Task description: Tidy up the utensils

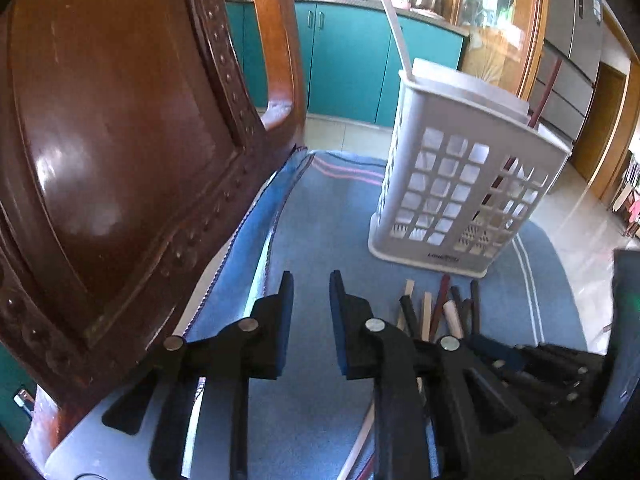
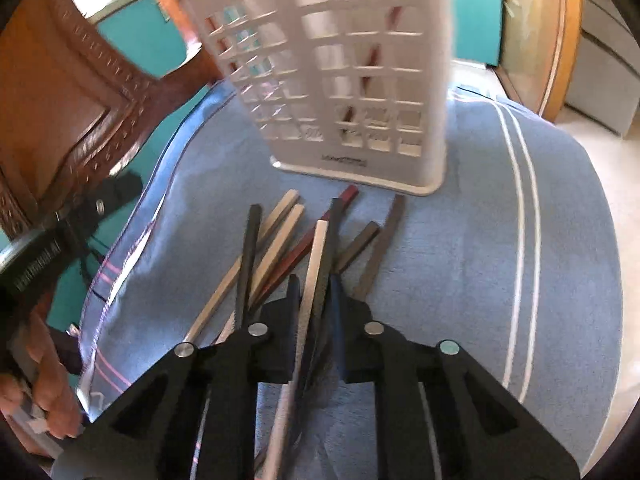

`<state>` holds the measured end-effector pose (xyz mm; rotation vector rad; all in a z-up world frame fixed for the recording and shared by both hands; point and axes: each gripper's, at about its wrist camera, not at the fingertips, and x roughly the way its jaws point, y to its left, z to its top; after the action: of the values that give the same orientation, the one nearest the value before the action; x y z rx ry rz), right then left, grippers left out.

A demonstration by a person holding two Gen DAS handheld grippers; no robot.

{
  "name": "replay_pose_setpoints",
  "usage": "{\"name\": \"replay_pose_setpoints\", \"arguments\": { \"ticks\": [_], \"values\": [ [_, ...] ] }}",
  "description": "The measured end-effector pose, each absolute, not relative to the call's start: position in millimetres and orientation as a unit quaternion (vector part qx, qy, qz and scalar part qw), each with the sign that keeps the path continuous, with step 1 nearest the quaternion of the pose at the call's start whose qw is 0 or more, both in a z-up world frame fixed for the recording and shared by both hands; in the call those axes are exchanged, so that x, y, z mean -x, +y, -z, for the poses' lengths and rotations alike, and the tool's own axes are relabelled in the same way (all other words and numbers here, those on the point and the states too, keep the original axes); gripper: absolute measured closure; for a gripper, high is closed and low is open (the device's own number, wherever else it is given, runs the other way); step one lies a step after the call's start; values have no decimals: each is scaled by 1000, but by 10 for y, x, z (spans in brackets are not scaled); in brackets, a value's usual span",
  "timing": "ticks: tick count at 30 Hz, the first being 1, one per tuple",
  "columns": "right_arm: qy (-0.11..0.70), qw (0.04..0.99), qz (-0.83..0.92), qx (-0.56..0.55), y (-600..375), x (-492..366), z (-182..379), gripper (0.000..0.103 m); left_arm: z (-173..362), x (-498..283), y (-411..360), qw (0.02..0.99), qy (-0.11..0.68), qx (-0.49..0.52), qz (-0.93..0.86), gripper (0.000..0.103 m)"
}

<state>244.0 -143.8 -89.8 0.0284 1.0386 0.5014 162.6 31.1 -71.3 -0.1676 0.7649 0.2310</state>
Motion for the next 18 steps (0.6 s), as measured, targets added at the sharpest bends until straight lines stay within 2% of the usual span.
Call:
{"name": "replay_pose_setpoints", "arguments": {
  "ticks": [6,18],
  "values": [
    [483,846,-226,-24,-1665,-2406,776,90,764,-1628,242,914,383,72,-111,83],
    [487,855,-163,-66,-2188,-2410,815,90,911,-1711,157,907,402,64,-107,74]
  ]
}}
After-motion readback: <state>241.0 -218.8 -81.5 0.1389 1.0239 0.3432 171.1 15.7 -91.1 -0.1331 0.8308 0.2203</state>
